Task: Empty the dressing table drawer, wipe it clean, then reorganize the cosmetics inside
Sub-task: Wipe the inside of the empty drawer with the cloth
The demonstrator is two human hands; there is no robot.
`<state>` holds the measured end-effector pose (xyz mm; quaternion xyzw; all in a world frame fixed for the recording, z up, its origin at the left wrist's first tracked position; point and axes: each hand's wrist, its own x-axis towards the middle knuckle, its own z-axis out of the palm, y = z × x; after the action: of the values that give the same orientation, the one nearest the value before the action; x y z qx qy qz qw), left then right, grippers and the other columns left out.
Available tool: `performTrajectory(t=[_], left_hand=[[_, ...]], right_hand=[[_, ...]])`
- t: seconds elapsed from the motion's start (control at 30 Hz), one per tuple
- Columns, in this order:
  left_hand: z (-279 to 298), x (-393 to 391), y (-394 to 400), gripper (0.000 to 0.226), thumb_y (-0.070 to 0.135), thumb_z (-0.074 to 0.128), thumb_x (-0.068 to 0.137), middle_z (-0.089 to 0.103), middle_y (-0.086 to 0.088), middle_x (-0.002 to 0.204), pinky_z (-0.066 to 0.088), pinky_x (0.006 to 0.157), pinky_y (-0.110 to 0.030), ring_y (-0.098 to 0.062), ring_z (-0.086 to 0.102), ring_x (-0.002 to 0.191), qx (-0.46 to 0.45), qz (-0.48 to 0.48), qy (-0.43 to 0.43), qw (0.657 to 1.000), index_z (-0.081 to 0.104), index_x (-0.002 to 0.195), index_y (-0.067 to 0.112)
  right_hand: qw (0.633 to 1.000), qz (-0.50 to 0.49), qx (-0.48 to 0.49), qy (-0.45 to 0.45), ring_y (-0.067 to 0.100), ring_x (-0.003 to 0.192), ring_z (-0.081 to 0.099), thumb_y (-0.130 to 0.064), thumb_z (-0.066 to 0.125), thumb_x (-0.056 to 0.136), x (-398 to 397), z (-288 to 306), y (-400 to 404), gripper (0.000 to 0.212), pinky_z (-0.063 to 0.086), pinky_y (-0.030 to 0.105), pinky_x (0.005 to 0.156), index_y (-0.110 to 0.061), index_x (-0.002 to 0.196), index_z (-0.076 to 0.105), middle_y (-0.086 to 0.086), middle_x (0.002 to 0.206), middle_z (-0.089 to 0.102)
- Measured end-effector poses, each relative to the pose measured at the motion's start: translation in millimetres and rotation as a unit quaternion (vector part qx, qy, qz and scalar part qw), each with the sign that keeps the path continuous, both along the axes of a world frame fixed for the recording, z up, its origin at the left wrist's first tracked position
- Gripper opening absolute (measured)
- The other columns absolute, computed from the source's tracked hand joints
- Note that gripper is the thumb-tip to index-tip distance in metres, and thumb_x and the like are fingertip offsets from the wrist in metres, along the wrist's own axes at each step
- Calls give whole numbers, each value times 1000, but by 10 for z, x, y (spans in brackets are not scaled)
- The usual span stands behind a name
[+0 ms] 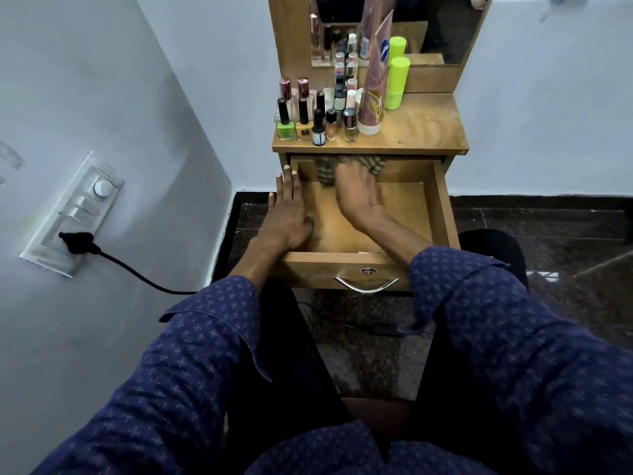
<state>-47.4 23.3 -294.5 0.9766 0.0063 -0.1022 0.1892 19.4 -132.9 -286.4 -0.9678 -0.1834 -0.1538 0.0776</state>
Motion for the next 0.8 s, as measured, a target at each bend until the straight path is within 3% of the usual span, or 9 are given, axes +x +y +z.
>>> performTrajectory(t=[0.1,0.2,0.27,0.37,0.4,0.43,0.6,0.7,0.8], left_hand=[[-20,-1,-3,105,30,62,101,-31,-11,170,-2,131,-54,-30,-25,159,14,2,-8,1000,-19,164,7],[-27,-1,-1,105,36,62,102,-29,-11,171,0,131,-54,-30,-24,159,8,3,-7,1000,-19,164,7],[-30,-12,2,105,37,62,103,-28,-12,171,2,131,-55,-30,-23,159,12,-2,-12,1000,-18,164,6],[-32,-39,8,110,39,65,100,-28,-12,171,2,131,-55,-30,-22,160,11,-4,-13,1000,-17,164,5],[-33,-54,3,112,41,67,99,-28,-11,171,1,131,-54,-29,-23,160,12,-4,-13,1000,-18,164,5],[-29,-63,4,115,44,68,98,-29,-11,171,0,131,-53,-29,-23,159,13,-4,-12,1000,-18,164,6],[-38,-75,12,124,49,73,93,-31,-9,171,1,131,-53,-27,-23,159,16,-9,-13,1000,-20,164,8],[-65,-64,7,128,49,76,91,-30,-9,171,2,131,-52,-28,-22,160,14,-6,-17,1000,-20,164,7],[-87,-55,-4,129,50,76,91,-31,-10,170,1,130,-51,-29,-22,160,17,-4,-21,1000,-21,163,6]], right_hand=[[979,-86,178,49,24,106,69,6,60,95,53,26,-391,29,52,24,74,-6,118,73,10,116,73],[897,-173,399,74,12,109,60,0,70,93,-48,-21,-589,31,45,10,81,-10,122,71,3,120,68],[799,-255,532,118,14,110,60,1,70,92,-59,-105,-629,32,50,19,87,-11,122,67,3,123,64],[579,-332,718,198,21,105,70,-2,64,92,-28,-118,-663,37,59,28,81,-5,128,58,9,120,70],[537,-332,747,207,21,104,70,-2,61,95,-23,-105,-667,38,59,28,84,-2,132,56,9,120,70],[521,-332,758,208,21,104,69,-1,58,97,-16,-82,-658,37,57,27,85,0,134,55,9,121,68],[582,-362,711,158,27,118,66,4,57,98,105,108,-602,37,48,21,84,5,135,59,15,131,66],[631,-381,655,167,18,101,67,1,64,96,197,18,-544,24,53,21,83,2,120,68,4,117,68],[709,-391,561,173,18,93,71,-18,75,91,233,-125,-469,15,63,34,80,-10,103,76,4,108,76]])
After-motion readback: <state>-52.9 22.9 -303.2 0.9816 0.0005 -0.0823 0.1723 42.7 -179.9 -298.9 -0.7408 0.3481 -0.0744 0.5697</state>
